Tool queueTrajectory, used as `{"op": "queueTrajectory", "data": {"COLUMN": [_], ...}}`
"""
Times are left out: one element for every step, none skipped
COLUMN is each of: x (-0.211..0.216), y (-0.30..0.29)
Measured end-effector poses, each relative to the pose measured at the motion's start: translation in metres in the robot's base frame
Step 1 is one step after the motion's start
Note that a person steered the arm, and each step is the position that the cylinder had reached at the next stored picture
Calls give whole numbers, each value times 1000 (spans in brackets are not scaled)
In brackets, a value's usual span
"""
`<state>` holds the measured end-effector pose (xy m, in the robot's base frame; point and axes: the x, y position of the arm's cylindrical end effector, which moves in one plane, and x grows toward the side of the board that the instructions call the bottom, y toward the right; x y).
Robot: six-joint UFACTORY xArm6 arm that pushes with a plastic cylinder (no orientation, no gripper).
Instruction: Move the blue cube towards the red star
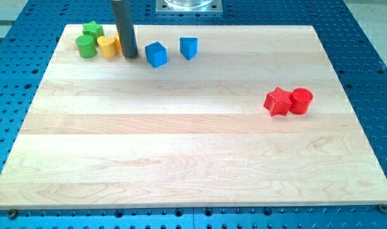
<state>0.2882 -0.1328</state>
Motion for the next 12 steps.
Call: {"op": "queueTrajectory", "data": {"x": [13,40,77,53,52,44,31,17,33,63,63,29], "y": [15,115,129,156,128,110,113,147,256,313,303,291]}}
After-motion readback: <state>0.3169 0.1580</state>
